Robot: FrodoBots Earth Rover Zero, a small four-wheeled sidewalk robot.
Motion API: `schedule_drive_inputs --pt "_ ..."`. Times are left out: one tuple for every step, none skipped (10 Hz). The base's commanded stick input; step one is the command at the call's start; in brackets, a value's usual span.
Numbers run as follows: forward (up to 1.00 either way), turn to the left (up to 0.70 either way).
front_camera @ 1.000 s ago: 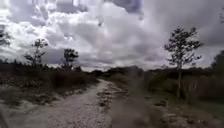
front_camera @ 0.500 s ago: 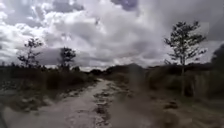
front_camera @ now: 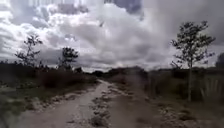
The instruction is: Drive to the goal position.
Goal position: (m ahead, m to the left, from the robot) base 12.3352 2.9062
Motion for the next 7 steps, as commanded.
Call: schedule_drive_inputs --pt "0.69 0.01" --pt "0.69 0.01" --pt "0.69 0.01" --pt "0.69 0.01" --pt "0.69 0.01" --pt "0.69 0.01" --pt "0.69 0.01"
